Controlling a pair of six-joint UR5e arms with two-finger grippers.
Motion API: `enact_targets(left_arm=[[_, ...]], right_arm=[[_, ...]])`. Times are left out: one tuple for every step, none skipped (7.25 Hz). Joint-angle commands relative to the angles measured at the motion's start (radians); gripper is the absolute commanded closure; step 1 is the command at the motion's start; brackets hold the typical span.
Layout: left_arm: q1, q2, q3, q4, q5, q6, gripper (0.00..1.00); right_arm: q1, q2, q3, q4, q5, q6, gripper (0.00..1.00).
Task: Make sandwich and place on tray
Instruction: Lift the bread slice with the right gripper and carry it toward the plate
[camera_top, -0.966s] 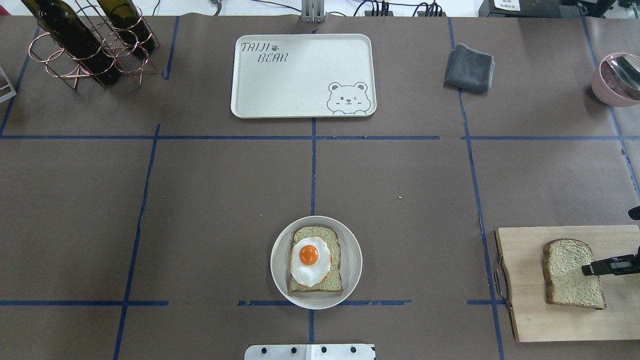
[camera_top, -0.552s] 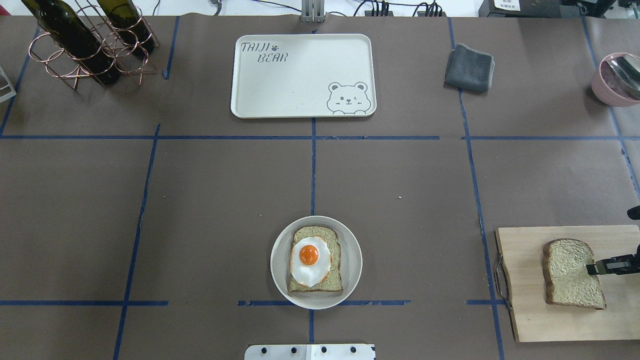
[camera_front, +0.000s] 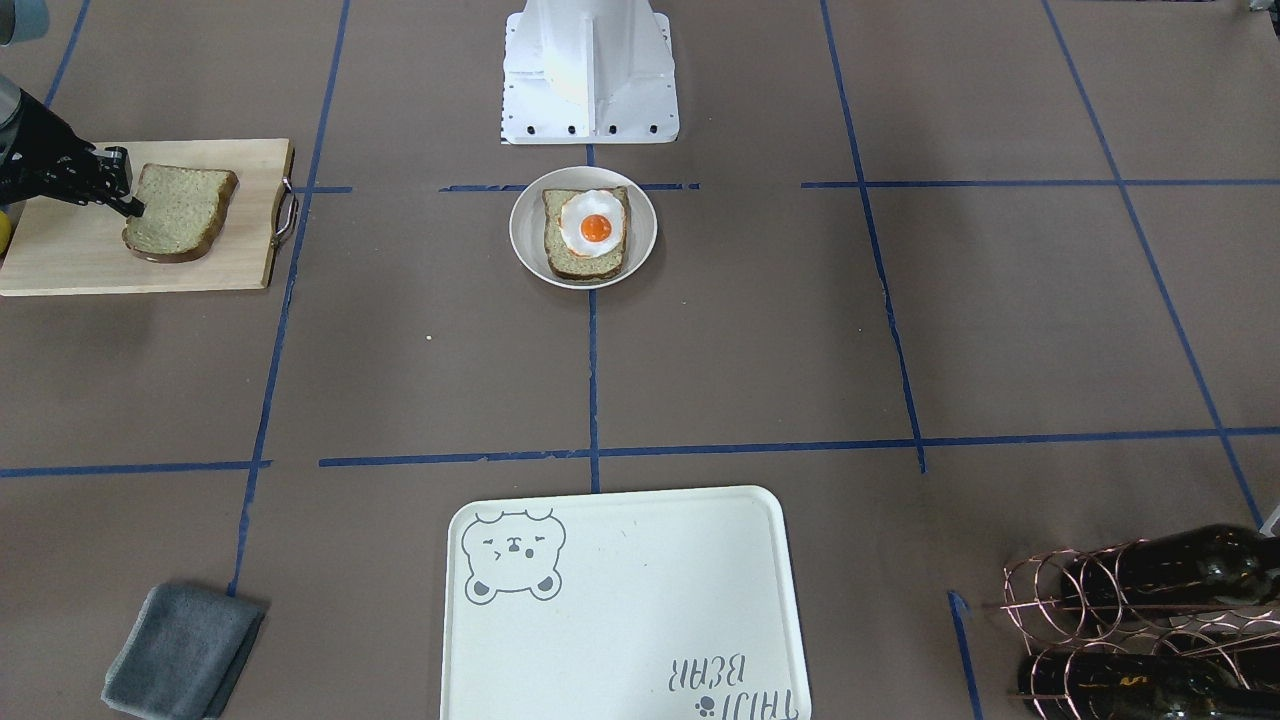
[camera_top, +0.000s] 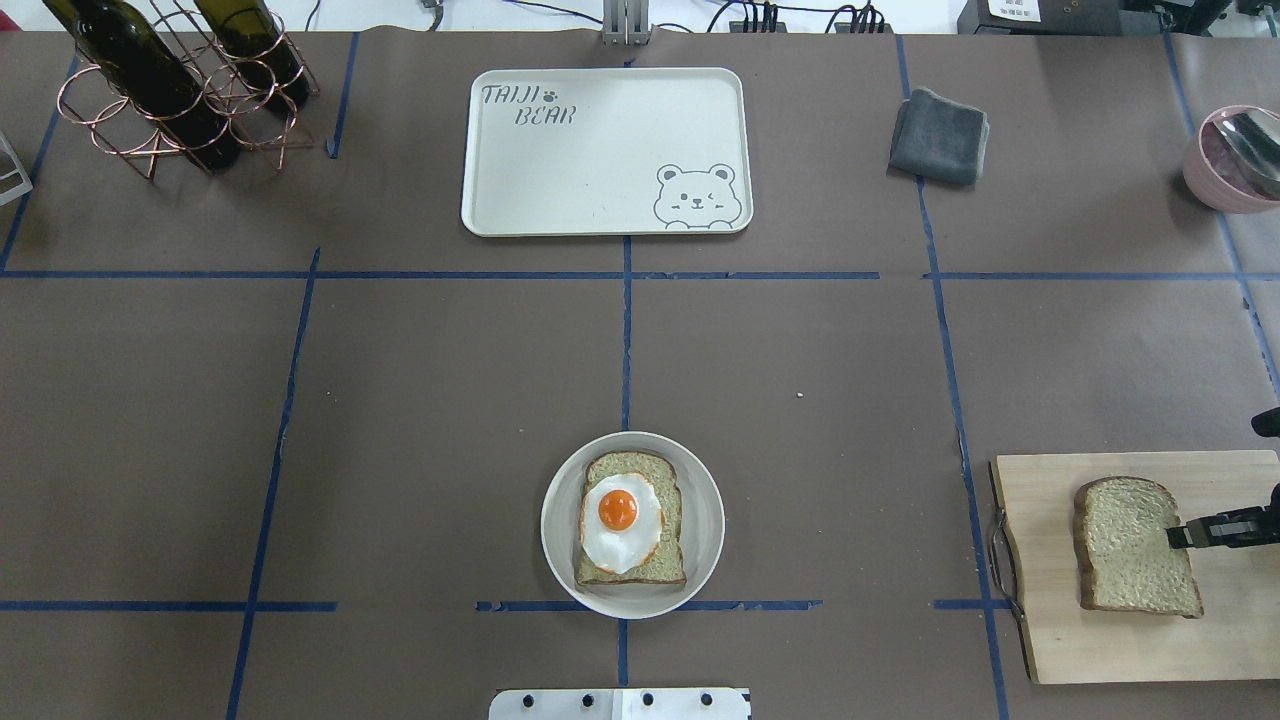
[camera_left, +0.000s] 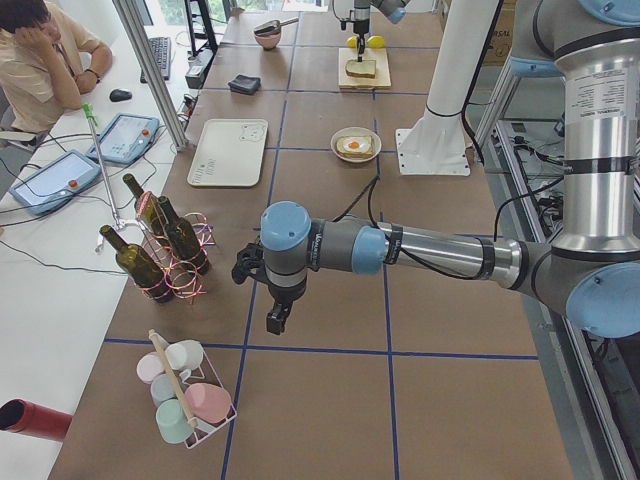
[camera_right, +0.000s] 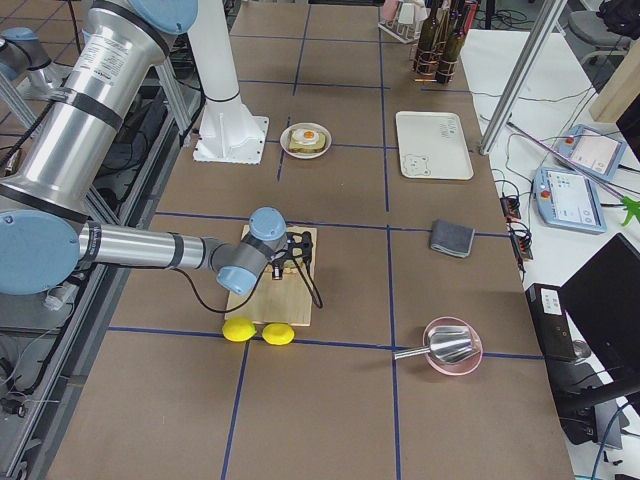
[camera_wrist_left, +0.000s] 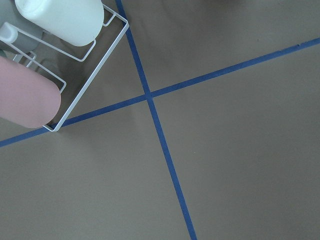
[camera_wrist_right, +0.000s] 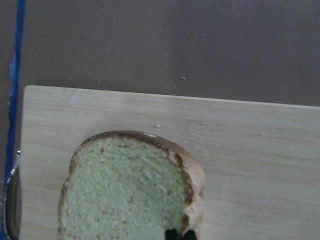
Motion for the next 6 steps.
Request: enact_targets(left_arm=[[0.002,0.0,0.0,0.0,0.0,0.0,0.0],[0.0,0.0,0.002,0.0,0.0,0.0,0.0],[0.0,0.0,0.002,0.0,0.0,0.0,0.0],[0.002,0.0,0.002,0.0,0.0,0.0,0.0],[0.0,0.0,0.003,0.0,0.0,0.0,0.0],[0.0,0.0,0.005,0.0,0.0,0.0,0.0]], right_arm=[[-0.001,0.017,0.092,0.0,0.025,0.067,1.0],[-0.001,0.052,0.126,0.0,0.058,0.103,1.0],[-0.003,0.127,0.138,-0.003,0.06,0.205,1.0],[-0.012,0.22,0.135,-0.016,0.06,0.276,1.0],[-0.038,0.287,0.132,-0.018,0.054,0.323,1.0],[-0.076,0.389,0.125,-0.061,0.047,0.372,1.0]])
